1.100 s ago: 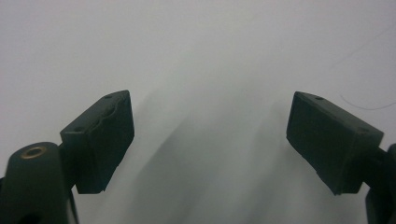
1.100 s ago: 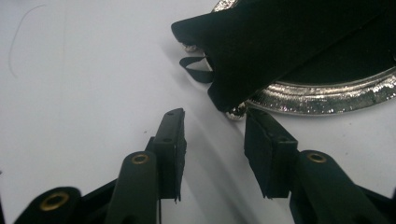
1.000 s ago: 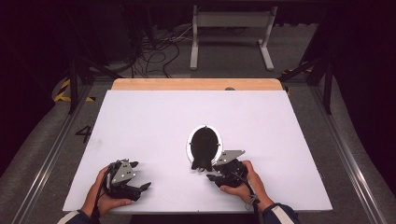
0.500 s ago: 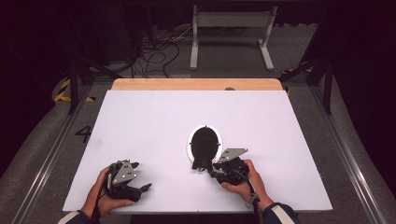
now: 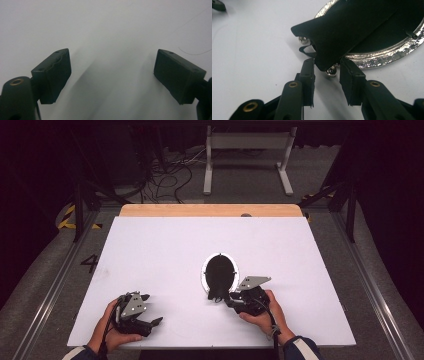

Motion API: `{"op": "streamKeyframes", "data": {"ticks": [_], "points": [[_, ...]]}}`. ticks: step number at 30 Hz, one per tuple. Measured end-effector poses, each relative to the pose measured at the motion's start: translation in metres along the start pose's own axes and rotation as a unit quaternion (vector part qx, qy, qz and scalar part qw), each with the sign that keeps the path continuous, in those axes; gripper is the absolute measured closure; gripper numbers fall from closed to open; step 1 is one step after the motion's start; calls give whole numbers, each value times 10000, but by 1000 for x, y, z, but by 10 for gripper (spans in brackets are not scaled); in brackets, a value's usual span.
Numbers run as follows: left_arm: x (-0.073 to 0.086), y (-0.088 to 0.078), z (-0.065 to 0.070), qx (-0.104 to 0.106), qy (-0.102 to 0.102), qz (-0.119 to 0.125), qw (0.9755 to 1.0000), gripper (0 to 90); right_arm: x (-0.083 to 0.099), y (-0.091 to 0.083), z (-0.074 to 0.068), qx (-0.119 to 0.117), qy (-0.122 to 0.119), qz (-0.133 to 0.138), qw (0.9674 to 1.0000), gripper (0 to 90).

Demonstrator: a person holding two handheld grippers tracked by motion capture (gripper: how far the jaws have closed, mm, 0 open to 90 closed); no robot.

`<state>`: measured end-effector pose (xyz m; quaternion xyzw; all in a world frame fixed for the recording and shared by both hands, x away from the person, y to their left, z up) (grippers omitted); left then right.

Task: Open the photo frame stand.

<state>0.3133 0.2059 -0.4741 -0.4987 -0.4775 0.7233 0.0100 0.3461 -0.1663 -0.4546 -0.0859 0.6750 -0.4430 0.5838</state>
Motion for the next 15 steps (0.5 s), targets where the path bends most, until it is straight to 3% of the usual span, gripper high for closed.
{"op": "streamKeyframes", "data": {"ticks": [5, 8, 10, 12, 14, 15], "points": [[0, 0, 0, 13, -13, 15, 10000, 151, 0, 0, 4, -265, 352, 252, 9987, 640], [0, 1, 0, 14, -29, 20, 10000, 150, 1, 3, 8, -194, 645, 200, 9975, 619], [0, 0, 0, 11, -27, 24, 10000, 150, 2, 2, 8, -180, 659, 196, 9975, 609], [0, 0, 0, 29, -26, 12, 10000, 150, 1, 0, 6, -42, 428, 47, 9991, 589], [0, 2, 0, 21, -26, -16, 10000, 150, 0, 1, 5, -42, 393, 12, 9992, 577], [0, 2, 0, 18, -25, -23, 10000, 149, -1, 6, 0, -37, 220, -134, 9997, 555]]}}
Point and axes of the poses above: each handheld gripper's, and its own axes: y roughly forward along the jaws, x roughly out of its underside, z roughly to its right, the point moved 1 cm from there along y, roughly forward along the jaws, and after that the axes turned 13 degrees about -y, right-handed, at the moved point
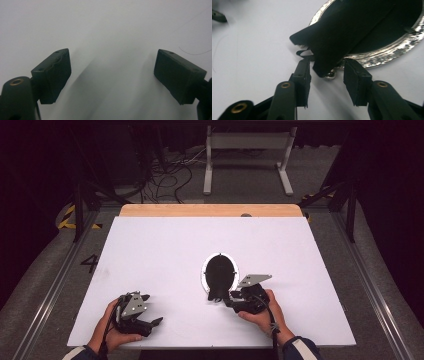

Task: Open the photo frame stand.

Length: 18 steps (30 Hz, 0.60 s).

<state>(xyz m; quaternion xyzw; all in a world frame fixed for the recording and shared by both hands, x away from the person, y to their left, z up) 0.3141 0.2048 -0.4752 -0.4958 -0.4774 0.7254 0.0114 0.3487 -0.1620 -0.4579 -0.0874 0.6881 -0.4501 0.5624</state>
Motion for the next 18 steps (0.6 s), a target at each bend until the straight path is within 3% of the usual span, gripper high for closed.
{"op": "streamKeyframes", "data": {"ticks": [3, 7, 12, 14, 18], "points": [[0, 0, 1, -2, 12, 3, 10000, 149, -3, 5, -6, 228, -236, -134, 9994, 557], [0, 0, 1, -7, 17, -9, 10000, 149, -2, 4, -4, 249, -157, -99, 9995, 618], [0, -1, 0, 4, -7, 17, 10000, 148, -1, 0, 2, -14, 237, 264, 9994, 624], [-1, -1, 0, 9, -13, 30, 10000, 148, -1, -1, 3, -61, 291, 335, 9990, 623], [-2, 1, -1, 36, -5, 26, 10000, 148, -2, 0, 10, -384, 723, 685, 9943, 605]]}}
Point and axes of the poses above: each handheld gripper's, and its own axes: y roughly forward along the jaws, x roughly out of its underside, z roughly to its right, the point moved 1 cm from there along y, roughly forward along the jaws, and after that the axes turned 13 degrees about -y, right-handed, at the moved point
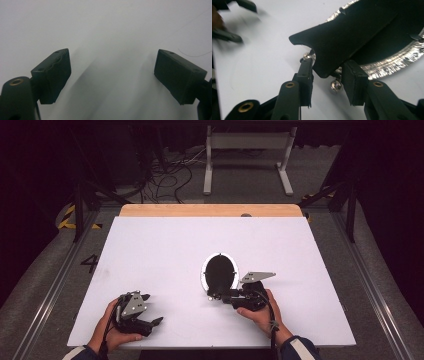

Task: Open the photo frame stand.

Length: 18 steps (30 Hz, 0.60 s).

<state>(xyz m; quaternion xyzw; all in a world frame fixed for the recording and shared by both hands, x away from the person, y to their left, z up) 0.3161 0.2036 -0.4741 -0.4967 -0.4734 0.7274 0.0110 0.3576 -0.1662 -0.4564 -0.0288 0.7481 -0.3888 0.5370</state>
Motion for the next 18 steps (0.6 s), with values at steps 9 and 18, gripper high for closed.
{"op": "streamKeyframes", "data": {"ticks": [9, 18], "points": [[-8, 6, 0, -1, -100, 16, 9999, 147, 4, 10, 30, -1034, 1464, 505, 9825, 549], [-31, 22, -4, 15, -163, 111, 9998, 148, 4, 16, 42, -1162, 2155, 704, 9670, 530]]}}
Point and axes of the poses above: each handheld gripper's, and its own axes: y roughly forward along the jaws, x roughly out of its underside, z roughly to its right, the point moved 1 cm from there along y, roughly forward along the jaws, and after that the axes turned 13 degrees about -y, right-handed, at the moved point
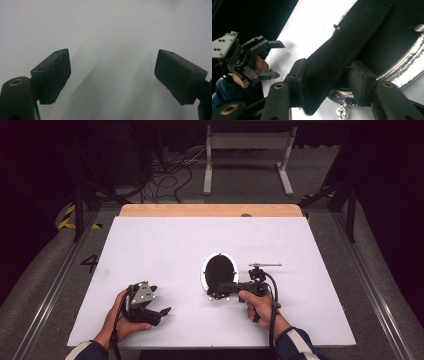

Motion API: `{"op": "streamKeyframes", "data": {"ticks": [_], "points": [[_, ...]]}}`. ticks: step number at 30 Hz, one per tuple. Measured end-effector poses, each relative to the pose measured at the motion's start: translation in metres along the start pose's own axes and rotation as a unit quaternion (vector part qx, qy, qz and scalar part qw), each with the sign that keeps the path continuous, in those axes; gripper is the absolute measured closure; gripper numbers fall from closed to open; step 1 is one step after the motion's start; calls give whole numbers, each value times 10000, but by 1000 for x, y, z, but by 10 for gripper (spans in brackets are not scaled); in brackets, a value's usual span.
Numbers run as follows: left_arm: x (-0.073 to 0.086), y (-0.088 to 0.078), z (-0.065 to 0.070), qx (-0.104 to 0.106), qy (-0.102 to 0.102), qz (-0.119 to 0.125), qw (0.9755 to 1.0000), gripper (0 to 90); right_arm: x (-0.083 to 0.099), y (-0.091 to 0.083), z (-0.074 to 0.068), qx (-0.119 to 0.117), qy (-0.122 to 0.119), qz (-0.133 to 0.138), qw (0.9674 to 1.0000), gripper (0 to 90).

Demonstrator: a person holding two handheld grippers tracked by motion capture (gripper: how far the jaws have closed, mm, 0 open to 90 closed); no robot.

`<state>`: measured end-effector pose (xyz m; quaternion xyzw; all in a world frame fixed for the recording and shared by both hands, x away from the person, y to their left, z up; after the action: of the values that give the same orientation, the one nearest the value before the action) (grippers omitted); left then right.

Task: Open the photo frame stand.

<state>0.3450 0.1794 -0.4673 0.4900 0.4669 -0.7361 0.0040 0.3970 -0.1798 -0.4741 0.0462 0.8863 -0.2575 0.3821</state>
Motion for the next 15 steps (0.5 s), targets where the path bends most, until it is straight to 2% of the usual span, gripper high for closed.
{"op": "streamKeyframes", "data": {"ticks": [2, 6, 9, 12, 13, 14, 15], "points": [[-3, 3, 0, 17, -4, -5, 10000, 153, 0, 1, 0, -22, 9, 14, 10000, 529], [-20, 19, 0, 78, 14, 14, 10000, 165, -2, 6, 2, -84, 76, 53, 9999, 539], [-33, 31, 0, 210, -32, 49, 9998, 170, -3, 7, 3, -92, -27, 7, 10000, 564], [-44, 41, -4, 393, -161, 74, 9991, 167, -3, 6, 4, -117, -112, -27, 9999, 581], [-48, 45, -6, 483, -271, 117, 9984, 160, -3, 6, 4, -124, -161, -21, 9998, 588], [-48, 45, -6, 483, -271, 117, 9984, 159, -3, 6, 4, -124, -161, -21, 9998, 588], [-51, 48, -8, 577, -342, 136, 9977, 159, -3, 6, 4, -129, -273, -22, 9995, 594]]}}
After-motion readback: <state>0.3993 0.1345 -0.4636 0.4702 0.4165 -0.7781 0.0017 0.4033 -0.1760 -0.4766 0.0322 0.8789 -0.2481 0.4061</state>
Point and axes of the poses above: each handheld gripper's, and its own axes: y roughly forward along the jaws, x roughly out of its underside, z roughly to its right, the point moved 1 cm from there along y, roughly forward along the jaws, and after that the axes turned 13 degrees about -y, right-handed, at the moved point
